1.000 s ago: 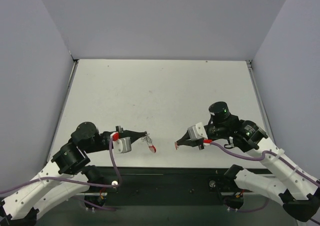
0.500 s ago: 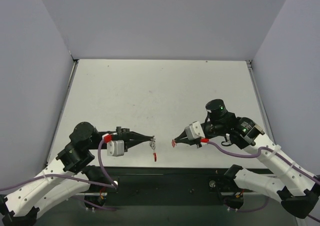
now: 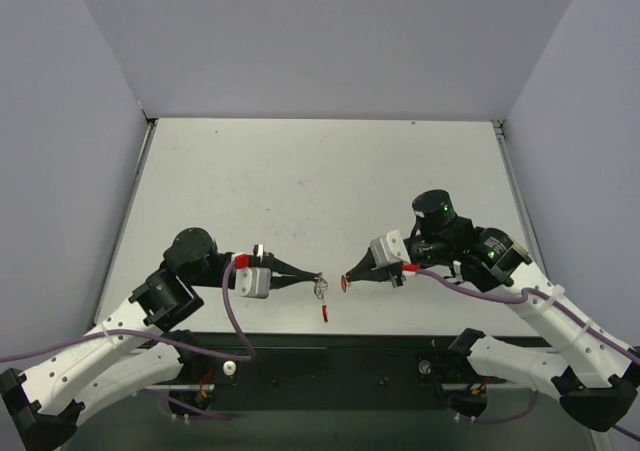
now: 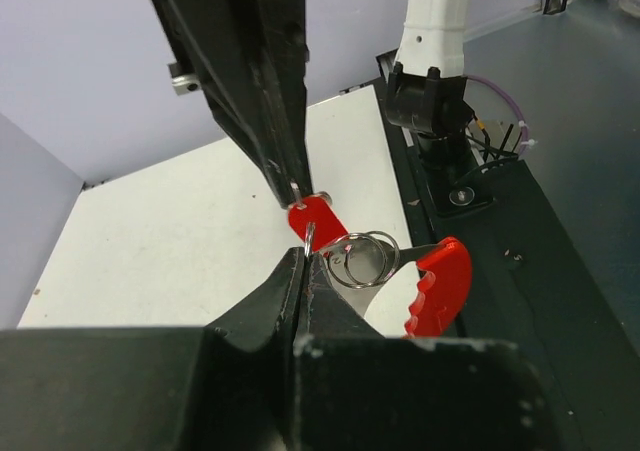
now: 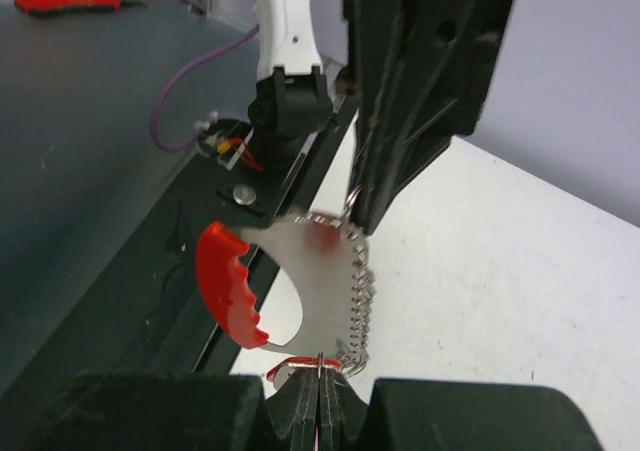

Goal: Put the keys on the keyring

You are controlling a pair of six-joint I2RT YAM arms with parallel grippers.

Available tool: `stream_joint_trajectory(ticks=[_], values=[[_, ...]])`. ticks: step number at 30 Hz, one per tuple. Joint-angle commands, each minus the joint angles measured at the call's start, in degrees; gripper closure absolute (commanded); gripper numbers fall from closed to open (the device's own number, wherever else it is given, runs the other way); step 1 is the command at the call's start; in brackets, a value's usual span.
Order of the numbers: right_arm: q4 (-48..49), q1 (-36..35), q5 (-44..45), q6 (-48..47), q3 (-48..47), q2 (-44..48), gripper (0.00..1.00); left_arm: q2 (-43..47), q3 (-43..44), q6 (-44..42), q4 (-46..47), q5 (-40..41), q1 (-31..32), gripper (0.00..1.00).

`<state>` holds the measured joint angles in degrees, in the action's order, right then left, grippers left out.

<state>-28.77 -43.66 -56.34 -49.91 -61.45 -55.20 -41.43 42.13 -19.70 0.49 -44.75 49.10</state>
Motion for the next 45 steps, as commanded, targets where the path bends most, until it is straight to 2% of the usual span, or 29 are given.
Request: stream_joint_trajectory(ticks=[1, 5, 9, 13, 18, 22, 32, 45], values=[[0.66, -0.46, -1.33, 12.20, -7.53, -4.29, 1.00, 1.00, 1.29, -0.86, 3.47, -0.08, 0.29, 1.00], [-1.02, -0.55, 0.51, 16.67, -10.88, -6.93, 1.00, 1.52, 1.55, -2.00, 1.36, 2.47, 0.38, 1.00], [-1.11, -0.46, 3.94, 25.90, -13.34, -9.39, 1.00, 3.02, 2.17, -5.16, -2.58, 4.67, 0.38, 1.00], [-2.34, -0.46, 2.73, 29.95, -14.13, -10.54, 1.00, 3.99, 2.17, -8.85, -5.32, 7.04, 0.38, 1.00], [-7.07, -0.37, 0.18, 29.70, -17.29, -14.04, 1.00, 4.16, 1.03, -13.07, -6.73, 7.14, 0.38, 1.00], [-12.44, -0.46, -2.72, 28.47, -20.90, -17.57, 1.00, 5.74, -1.87, -15.62, -2.62, 8.54, 0.38, 1.00], [-13.85, -1.51, -1.85, 29.78, -22.13, -21.96, 1.00, 6.89, -5.83, -15.98, 3.72, 10.65, 0.47, 1.00], [-13.59, -2.13, 2.80, 33.73, -25.38, -27.15, 1.00, 6.71, -6.27, -17.56, 1.18, 11.88, 0.29, 1.00]])
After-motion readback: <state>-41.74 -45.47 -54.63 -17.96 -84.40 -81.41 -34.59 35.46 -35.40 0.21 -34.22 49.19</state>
